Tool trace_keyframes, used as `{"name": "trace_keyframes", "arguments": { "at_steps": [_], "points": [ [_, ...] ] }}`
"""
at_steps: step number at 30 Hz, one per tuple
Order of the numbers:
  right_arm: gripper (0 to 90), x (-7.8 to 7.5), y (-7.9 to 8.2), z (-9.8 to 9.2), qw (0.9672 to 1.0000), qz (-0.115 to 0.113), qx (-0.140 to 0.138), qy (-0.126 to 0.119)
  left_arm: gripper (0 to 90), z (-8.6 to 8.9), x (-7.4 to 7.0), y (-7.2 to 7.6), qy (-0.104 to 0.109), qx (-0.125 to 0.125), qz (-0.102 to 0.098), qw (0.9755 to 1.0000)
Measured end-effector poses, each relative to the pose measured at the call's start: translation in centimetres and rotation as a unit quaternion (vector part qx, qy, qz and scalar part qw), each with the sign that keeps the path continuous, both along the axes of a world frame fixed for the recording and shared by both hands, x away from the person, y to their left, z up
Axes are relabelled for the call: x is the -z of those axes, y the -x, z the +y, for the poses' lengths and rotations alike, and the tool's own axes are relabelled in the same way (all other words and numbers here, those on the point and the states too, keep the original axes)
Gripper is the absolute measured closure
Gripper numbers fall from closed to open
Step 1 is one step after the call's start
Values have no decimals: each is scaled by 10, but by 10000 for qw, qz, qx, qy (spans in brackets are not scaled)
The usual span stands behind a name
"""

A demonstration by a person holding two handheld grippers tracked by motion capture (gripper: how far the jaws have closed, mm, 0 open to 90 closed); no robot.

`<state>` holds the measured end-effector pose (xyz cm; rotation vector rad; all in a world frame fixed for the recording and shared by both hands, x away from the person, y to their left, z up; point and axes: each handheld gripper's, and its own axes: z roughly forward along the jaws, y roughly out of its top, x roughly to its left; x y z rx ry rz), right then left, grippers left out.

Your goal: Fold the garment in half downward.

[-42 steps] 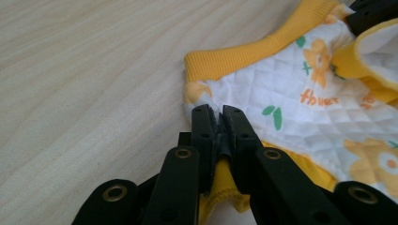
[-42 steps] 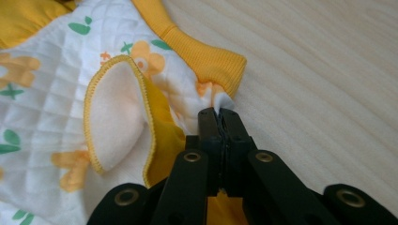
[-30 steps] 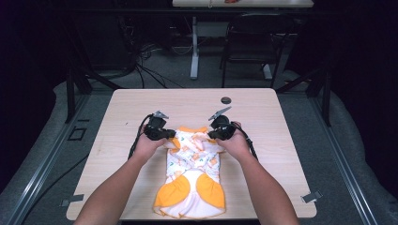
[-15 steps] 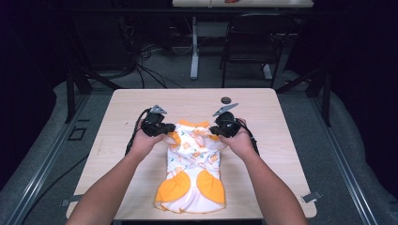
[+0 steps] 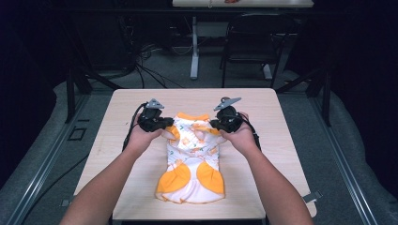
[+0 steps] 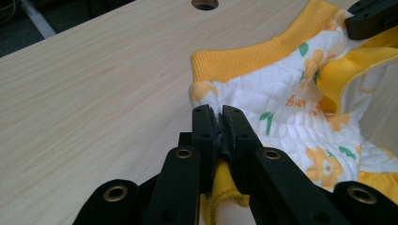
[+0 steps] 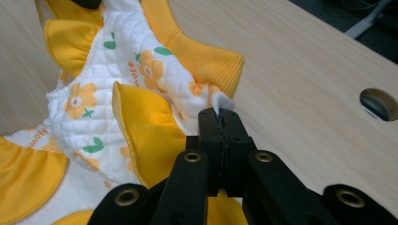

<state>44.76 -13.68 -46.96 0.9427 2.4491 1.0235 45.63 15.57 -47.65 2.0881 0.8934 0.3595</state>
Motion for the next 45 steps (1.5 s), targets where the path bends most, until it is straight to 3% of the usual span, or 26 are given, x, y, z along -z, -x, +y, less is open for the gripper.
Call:
{"name": "trace_keyframes", "arguments": {
  "at_steps": [5,9,19,20,26,35,45],
  "points": [
    [889,-12,1,3,9998,-176,-9,-107,844,2,-11,2,41,34,-168,9998],
    [888,-16,5,3,9995,-269,-145,-8,845,4,-14,6,40,100,-223,9997],
    [888,-9,24,-2,9989,-317,-339,30,845,4,-4,24,47,230,-254,9994],
    [888,-6,28,-2,9988,-298,-368,132,845,3,-3,26,54,234,-265,9994],
    [888,-3,37,-2,9988,-263,-400,81,845,1,-1,35,-31,304,-284,9991],
    [889,-6,55,-2,9979,-210,-595,116,845,7,5,47,-59,405,-316,9987],
    [890,3,75,0,9970,-141,-735,208,844,7,17,65,-87,577,-201,9981]
  ]
}}
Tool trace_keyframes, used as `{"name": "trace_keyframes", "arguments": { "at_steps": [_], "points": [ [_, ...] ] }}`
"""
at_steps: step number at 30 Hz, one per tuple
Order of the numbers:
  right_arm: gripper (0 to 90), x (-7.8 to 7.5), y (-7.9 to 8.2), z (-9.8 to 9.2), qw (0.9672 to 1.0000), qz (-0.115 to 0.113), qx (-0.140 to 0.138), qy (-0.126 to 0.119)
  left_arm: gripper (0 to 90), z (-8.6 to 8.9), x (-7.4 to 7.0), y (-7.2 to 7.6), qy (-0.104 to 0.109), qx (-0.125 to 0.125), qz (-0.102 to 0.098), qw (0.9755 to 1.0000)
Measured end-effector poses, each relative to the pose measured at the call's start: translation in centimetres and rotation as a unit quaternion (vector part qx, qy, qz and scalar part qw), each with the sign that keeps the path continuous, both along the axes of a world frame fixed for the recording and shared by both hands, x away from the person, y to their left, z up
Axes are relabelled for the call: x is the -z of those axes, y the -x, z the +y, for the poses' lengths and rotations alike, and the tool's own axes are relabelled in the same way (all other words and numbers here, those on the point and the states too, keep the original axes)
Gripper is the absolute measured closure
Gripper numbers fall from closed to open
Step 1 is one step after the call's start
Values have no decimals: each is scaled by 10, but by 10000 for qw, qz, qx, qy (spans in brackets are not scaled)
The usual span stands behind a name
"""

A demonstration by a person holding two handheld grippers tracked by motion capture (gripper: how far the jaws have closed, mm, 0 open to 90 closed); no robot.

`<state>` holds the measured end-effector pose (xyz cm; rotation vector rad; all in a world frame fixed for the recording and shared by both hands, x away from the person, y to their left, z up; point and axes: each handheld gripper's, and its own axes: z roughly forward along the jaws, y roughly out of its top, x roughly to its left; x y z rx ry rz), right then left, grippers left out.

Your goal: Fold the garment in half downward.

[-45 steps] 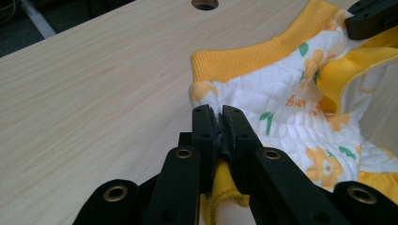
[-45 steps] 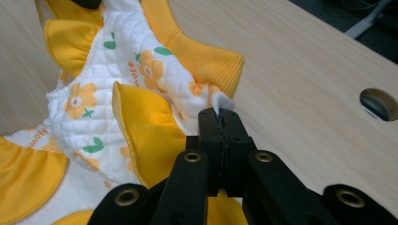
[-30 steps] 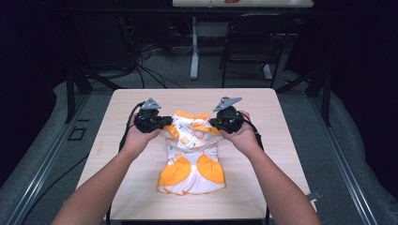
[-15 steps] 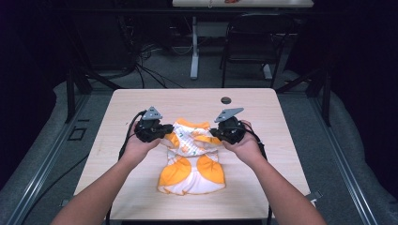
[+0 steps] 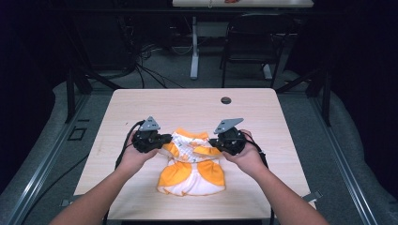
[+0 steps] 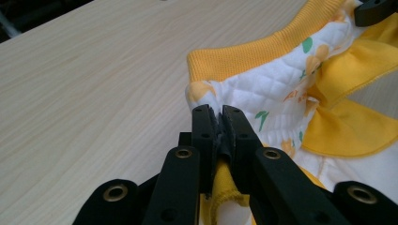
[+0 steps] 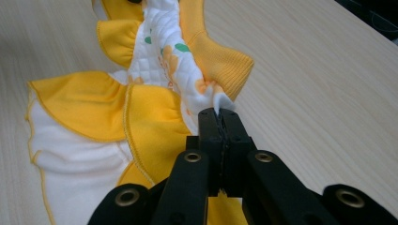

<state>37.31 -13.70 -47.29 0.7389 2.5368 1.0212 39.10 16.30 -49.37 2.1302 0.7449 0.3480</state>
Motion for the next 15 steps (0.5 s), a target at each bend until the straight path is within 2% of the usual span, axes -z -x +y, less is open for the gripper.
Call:
{"name": "trace_keyframes", "arguments": {
  "at_steps": [4,5,7,15],
  "points": [
    [890,6,5,0,10000,26,-28,65,843,-2,4,6,-18,24,54,10000],
    [889,8,6,-1,10000,34,19,-4,843,-2,5,7,-9,35,79,10000],
    [890,12,7,-2,10000,91,4,17,843,-3,8,11,17,37,98,9999],
    [888,28,14,-9,9997,237,42,-63,841,0,18,25,230,120,191,9995]
  ]
}}
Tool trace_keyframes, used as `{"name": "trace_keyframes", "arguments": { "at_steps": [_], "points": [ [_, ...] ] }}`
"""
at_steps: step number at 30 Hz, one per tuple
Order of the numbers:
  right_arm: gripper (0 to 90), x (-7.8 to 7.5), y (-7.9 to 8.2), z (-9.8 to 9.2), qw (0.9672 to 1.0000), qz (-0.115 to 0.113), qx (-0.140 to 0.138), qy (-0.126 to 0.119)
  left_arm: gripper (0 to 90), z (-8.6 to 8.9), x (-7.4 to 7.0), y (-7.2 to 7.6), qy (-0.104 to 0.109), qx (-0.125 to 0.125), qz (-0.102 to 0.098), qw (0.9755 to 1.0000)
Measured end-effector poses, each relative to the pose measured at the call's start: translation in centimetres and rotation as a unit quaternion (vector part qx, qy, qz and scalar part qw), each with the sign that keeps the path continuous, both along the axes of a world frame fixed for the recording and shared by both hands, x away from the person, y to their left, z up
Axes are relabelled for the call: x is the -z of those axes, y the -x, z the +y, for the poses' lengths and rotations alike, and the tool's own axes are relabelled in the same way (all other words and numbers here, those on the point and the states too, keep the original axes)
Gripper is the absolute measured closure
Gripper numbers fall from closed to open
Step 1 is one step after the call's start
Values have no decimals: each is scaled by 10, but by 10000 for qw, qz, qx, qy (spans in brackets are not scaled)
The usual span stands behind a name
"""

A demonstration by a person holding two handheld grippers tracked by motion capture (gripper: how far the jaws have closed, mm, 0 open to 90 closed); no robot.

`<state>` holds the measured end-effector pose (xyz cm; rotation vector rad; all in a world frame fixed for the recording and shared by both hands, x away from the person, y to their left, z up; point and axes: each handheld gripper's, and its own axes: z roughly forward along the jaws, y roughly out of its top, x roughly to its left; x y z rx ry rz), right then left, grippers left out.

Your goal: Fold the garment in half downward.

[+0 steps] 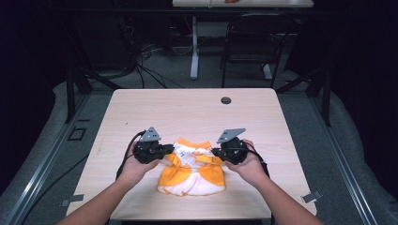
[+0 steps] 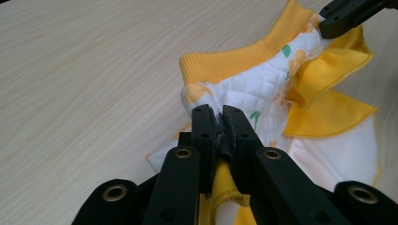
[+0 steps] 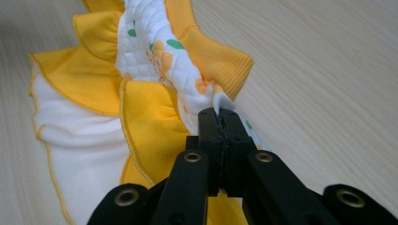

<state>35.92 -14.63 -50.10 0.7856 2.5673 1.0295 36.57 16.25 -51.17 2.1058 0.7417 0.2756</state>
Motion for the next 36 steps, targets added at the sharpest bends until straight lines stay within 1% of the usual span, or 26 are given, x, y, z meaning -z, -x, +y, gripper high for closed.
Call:
{"name": "trace_keyframes", "arguments": {
  "at_steps": [3,4,6,7,9,10,14,16,18,19,22,23,25,27,29,30,31,32,35,36],
  "points": [
    [887,4,4,-1,10000,36,4,-45,840,2,4,4,77,4,65,9999],
    [886,5,5,-1,10000,78,-47,-18,839,3,6,6,79,12,83,9999],
    [886,8,7,-1,9999,114,-64,-80,837,4,9,7,86,18,113,9999],
    [885,9,8,-1,9998,143,-87,-69,837,5,10,8,82,17,132,9999],
    [885,11,10,0,9998,164,-101,-94,837,5,12,11,111,16,127,9999],
    [885,12,11,0,9998,165,-102,-95,836,6,12,12,98,39,157,9998],
    [883,16,15,1,9996,216,-143,-62,832,7,18,17,118,72,177,9997],
    [881,18,17,0,9995,255,-145,-80,831,7,21,21,119,105,166,9997],
    [880,21,19,0,9995,280,-142,-104,830,7,24,26,153,143,191,9996],
    [880,21,19,-1,9994,292,-158,-68,829,7,25,28,147,174,219,9995],
    [876,24,24,-2,9992,339,-183,-113,825,8,28,35,159,239,235,9993],
    [873,25,26,-2,9991,369,-199,-91,822,8,29,37,187,236,257,9992],
    [860,27,29,-3,9988,413,-214,-130,816,10,32,40,231,253,275,9990],
    [836,29,32,-4,9987,444,-210,-122,802,11,34,43,245,248,336,9988],
    [813,32,35,-5,9985,488,-189,-170,782,11,36,46,264,259,325,9988],
    [795,33,36,-6,9981,542,-167,-227,771,12,36,47,280,244,364,9986],
    [780,33,37,-7,9978,583,-178,-251,757,12,35,49,339,242,368,9985],
    [763,34,40,-7,9977,585,-139,-313,734,12,35,50,368,236,376,9983],
    [713,31,43,-8,9974,584,-165,-388,674,12,30,52,442,240,313,9982],
    [704,30,45,-8,9974,565,-159,-428,654,13,28,52,425,243,286,9984]
  ]
}}
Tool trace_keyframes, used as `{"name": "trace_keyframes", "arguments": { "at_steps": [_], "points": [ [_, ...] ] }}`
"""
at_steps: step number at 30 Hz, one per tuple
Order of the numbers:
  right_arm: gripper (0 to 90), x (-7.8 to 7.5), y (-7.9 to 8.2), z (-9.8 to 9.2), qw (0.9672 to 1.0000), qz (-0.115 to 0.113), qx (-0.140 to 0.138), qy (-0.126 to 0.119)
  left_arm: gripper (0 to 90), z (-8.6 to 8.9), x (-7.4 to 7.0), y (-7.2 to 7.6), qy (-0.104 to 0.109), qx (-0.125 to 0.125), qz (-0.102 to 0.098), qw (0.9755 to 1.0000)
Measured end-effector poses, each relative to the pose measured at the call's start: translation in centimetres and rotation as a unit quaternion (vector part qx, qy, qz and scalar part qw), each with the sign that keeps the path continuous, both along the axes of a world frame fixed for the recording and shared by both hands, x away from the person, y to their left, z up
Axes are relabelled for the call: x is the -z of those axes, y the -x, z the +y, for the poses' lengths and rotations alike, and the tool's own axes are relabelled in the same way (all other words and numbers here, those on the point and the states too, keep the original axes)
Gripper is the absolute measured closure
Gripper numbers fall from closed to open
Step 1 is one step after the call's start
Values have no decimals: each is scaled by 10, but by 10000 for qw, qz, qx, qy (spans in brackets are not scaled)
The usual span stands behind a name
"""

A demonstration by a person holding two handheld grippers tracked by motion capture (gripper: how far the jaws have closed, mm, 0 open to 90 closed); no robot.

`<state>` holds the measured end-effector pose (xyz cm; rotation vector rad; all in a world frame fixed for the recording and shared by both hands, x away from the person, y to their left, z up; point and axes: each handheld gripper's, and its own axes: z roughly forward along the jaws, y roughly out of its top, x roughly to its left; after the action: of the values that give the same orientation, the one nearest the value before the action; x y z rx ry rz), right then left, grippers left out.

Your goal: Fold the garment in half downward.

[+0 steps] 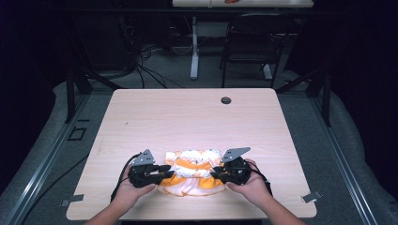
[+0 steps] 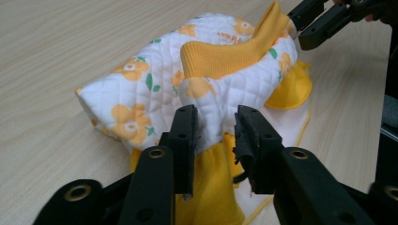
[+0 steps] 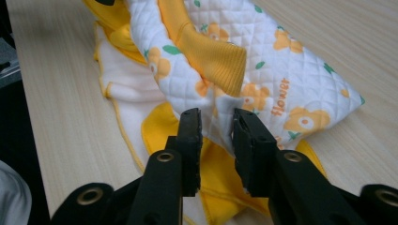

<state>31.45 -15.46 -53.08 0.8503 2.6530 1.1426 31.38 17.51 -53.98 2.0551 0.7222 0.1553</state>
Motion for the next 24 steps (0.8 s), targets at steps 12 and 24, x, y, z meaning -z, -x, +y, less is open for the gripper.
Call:
{"name": "trace_keyframes", "arguments": {
  "at_steps": [12,24],
  "points": [
    [882,-13,-9,-1,9991,-281,295,-120,781,-7,-19,-17,23,-266,99,9996],
    [893,-4,-13,11,9995,-127,281,-122,898,-15,-8,-13,-83,-130,286,9995]
  ]
}}
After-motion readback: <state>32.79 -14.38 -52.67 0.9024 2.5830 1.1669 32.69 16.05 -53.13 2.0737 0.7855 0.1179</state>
